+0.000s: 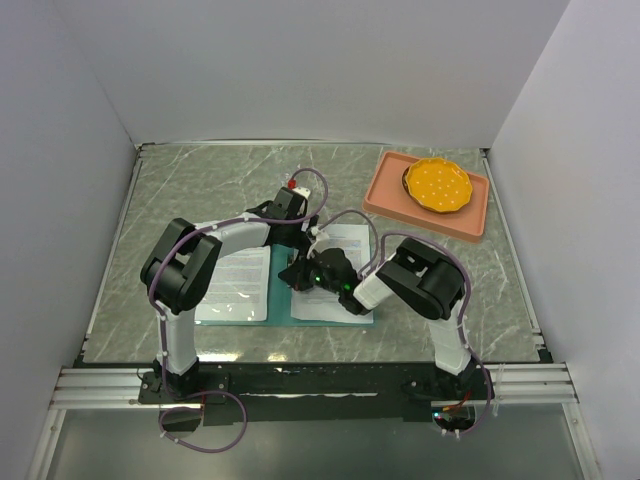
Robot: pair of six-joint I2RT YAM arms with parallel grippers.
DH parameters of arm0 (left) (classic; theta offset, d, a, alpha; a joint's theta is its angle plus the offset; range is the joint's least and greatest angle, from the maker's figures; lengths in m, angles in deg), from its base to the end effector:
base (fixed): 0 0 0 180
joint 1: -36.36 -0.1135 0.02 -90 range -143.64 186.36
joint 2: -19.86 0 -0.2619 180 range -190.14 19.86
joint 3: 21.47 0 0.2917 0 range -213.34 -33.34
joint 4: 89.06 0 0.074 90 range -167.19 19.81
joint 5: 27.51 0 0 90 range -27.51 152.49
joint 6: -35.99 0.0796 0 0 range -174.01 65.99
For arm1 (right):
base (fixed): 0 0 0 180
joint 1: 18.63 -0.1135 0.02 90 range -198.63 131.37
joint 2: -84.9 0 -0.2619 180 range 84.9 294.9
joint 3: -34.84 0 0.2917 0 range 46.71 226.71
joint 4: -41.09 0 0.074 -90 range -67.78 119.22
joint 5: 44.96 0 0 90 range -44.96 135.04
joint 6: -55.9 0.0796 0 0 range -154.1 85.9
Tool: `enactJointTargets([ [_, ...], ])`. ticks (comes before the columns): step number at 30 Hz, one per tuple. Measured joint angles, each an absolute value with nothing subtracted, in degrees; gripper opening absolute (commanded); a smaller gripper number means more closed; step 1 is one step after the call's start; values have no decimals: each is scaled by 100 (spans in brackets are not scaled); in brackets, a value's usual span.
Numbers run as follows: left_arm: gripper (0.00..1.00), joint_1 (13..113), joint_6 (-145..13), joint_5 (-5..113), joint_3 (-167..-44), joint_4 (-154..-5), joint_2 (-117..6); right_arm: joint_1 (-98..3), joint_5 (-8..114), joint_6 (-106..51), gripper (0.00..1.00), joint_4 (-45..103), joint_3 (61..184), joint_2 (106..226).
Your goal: Put the files into the folder
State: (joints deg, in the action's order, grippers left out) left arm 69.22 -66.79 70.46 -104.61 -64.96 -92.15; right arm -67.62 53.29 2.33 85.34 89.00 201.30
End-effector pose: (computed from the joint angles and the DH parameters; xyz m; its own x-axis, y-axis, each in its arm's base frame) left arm 0.3971 -0.2434 0.0935 -0.7573 0.2284 -0.6118 0.3073 0.9513 -0.0253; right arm 0.2654 0.3226 0.0428 -0.6597 0.1370 -0.7389 -0.5526 0.5780 0.6005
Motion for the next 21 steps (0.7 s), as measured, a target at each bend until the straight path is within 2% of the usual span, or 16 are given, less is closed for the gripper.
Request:
enactJointTargets([
  [21, 99, 6909, -6679, 7033, -10461, -6518, -9222, -6832, 5759, 615, 0, 8735, 8937, 20351],
])
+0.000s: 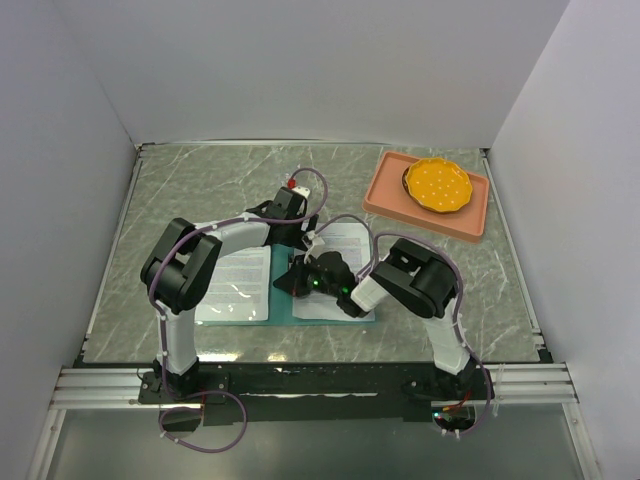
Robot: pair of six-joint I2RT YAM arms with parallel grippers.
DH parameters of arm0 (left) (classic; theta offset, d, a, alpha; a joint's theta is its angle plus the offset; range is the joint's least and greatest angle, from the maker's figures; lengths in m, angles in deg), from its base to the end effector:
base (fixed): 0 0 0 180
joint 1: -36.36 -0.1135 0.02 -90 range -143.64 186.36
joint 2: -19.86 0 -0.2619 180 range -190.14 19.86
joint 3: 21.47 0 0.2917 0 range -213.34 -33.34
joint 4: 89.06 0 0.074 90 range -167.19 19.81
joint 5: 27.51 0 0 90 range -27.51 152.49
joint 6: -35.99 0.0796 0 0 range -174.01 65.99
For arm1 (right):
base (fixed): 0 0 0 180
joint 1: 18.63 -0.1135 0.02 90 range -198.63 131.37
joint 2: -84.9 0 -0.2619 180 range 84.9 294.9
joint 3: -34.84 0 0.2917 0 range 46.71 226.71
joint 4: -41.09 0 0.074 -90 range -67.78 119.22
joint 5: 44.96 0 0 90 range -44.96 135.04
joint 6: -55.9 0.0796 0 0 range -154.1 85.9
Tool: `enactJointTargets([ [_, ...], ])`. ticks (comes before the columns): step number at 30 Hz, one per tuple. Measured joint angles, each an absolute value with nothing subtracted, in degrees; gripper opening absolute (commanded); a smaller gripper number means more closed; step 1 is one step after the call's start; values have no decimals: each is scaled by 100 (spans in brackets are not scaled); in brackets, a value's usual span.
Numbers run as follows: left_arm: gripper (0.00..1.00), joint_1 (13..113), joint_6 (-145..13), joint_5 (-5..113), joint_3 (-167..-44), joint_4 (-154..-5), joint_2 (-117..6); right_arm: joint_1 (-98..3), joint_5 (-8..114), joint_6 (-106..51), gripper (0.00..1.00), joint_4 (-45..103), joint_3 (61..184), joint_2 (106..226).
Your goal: Put the files into the folder
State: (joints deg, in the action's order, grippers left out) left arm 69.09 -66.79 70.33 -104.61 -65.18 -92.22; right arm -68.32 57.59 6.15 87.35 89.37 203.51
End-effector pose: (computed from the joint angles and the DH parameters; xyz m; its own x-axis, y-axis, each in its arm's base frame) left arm 0.3980 -0.2429 0.0933 -0.7568 0.2259 -0.6134 0.3065 0.9515 -0.0277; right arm 0.2568 0.3294 0.0346 -0.7185 0.1280 -0.6836 -0.5423 0.5123 0.6659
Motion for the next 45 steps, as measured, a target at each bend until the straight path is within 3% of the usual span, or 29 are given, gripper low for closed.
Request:
enactJointTargets([
  [9, 99, 6889, -6681, 7044, -10459, -6568, -9226, -6787, 5912, 696, 0, 8818, 9033, 20442],
  [22, 99, 6835, -6703, 7090, -10393, -6706, -9208, -6450, 7204, 1358, 0, 9609, 9079, 20589],
  [45, 99, 6830, -6674, 7070, -10293, -6724, -9134, -6037, 7462, 943, 0, 8339, 9415, 19420],
])
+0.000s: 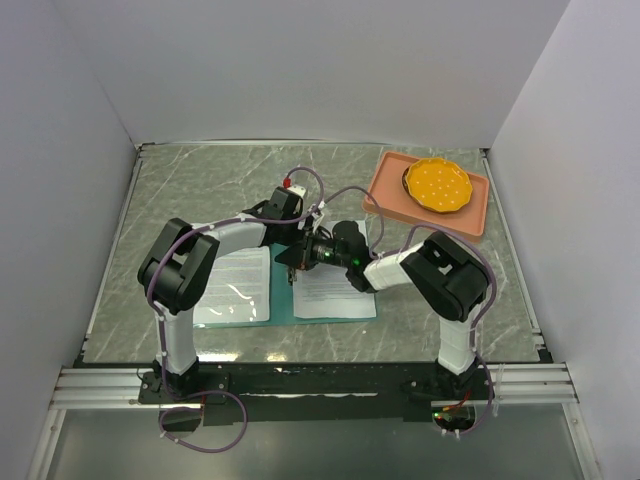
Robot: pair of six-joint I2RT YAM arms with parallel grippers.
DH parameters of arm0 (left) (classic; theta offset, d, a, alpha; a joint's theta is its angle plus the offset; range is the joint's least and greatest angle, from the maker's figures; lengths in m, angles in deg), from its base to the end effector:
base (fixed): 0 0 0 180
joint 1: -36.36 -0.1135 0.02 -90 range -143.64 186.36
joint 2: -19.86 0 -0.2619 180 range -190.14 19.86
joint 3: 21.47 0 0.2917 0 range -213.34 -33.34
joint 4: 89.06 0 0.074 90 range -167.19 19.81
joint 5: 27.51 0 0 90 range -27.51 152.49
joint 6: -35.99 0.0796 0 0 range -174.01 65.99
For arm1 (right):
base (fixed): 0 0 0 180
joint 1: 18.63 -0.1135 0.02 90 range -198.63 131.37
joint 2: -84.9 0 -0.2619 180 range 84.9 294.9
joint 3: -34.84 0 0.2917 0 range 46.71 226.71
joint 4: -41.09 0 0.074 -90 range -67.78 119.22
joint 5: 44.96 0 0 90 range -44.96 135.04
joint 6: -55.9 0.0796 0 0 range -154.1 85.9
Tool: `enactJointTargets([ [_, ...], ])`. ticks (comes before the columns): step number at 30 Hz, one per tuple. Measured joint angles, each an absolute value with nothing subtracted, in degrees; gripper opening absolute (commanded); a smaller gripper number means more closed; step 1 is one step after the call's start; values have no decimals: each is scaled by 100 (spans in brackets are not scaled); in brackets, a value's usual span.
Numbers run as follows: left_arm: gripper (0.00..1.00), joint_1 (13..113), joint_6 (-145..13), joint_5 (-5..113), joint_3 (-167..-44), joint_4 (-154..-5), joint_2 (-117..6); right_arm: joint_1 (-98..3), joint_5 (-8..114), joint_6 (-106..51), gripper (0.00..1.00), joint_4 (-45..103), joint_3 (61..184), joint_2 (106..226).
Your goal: Put the files into the folder
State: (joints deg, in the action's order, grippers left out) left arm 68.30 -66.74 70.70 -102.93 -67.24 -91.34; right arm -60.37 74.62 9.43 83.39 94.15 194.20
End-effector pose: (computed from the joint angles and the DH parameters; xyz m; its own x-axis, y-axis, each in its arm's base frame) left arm 0.3989 -0.2353 0.0933 -0.7471 0.2088 -0.6311 0.2908 0.9564 -0.0279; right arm 0.2992 0.3196 0.1181 -0.7226 0.1580 -0.6730 -0.6157 0.2957 0.7304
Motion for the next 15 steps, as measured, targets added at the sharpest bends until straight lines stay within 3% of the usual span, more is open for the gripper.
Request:
enactJointTargets([
  [15, 98, 6830, -6659, 7052, -10284, -6730, -9132, -5984, 6992, 416, 0, 7625, 9540, 19542],
])
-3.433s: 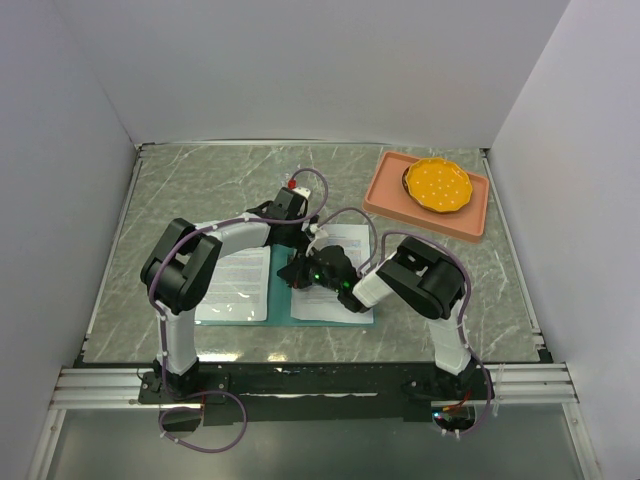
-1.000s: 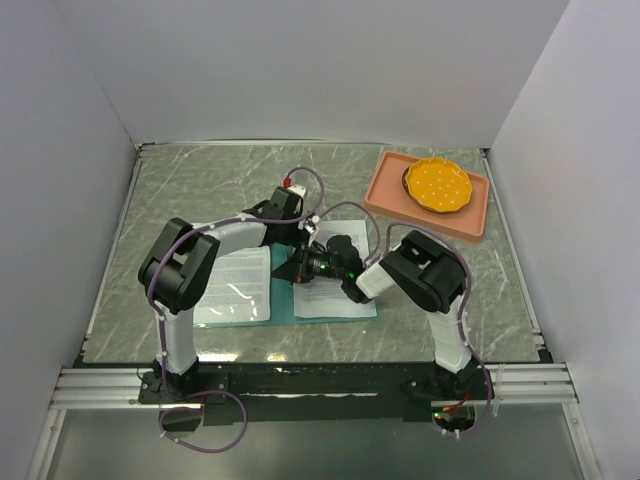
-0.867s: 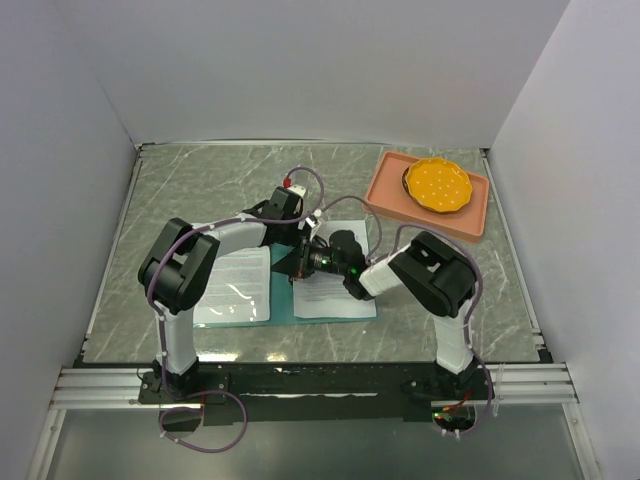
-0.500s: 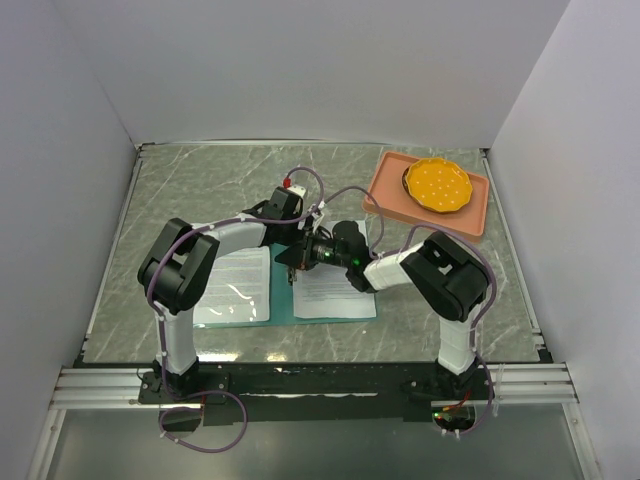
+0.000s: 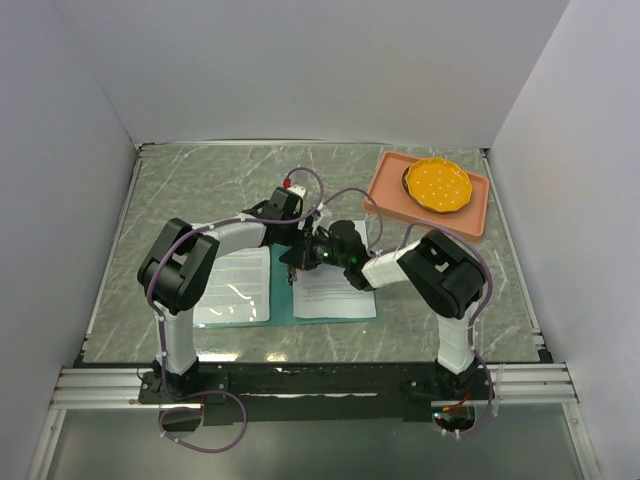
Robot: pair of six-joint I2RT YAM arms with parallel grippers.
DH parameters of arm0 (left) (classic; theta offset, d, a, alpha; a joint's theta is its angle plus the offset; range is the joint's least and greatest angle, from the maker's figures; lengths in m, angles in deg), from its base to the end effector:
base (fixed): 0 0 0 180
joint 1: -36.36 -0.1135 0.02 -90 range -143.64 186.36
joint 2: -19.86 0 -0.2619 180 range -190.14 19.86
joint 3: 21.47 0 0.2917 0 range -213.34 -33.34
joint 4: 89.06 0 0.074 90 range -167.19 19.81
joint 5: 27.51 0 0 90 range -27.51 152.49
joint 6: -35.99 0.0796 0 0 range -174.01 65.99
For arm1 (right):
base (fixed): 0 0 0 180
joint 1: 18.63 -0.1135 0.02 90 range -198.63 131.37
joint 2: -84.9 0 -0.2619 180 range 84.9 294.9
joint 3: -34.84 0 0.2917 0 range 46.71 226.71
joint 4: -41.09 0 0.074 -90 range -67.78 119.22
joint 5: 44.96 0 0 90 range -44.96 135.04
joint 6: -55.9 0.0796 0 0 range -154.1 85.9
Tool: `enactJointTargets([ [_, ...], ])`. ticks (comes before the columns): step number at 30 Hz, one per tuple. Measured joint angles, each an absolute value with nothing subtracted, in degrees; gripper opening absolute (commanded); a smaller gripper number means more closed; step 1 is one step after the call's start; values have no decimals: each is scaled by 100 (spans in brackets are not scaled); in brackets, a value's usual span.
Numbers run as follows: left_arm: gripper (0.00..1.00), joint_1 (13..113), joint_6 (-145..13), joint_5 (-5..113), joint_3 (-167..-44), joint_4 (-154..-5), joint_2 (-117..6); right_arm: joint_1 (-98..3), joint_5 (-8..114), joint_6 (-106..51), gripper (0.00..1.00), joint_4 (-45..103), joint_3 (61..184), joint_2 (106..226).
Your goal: Put the files into the folder
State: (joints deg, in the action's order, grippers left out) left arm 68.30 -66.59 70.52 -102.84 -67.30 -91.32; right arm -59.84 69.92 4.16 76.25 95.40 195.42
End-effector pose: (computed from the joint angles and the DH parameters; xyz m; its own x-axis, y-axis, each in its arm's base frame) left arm 0.3985 -0.2354 0.0930 -0.7469 0.2115 -0.6305 0.2946 0.9552 -0.0286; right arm 0.3096 0.3156 0.0981 -0.7105 0.1245 -0.6926 -0.5906 0.4297 0.6831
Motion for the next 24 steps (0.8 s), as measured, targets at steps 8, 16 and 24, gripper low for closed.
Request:
enactJointTargets([
  [8, 97, 6830, -6653, 7046, -10282, -6726, -9130, -6002, 6957, 438, 0, 7627, 9745, 19868],
  [16, 97, 6830, -6642, 7039, -10282, -6726, -9130, -6098, 6977, 434, 0, 7649, 9608, 19896],
  [24, 97, 6828, -6633, 7028, -10282, -6704, -9130, -6220, 6970, 372, 0, 7885, 9400, 19892],
])
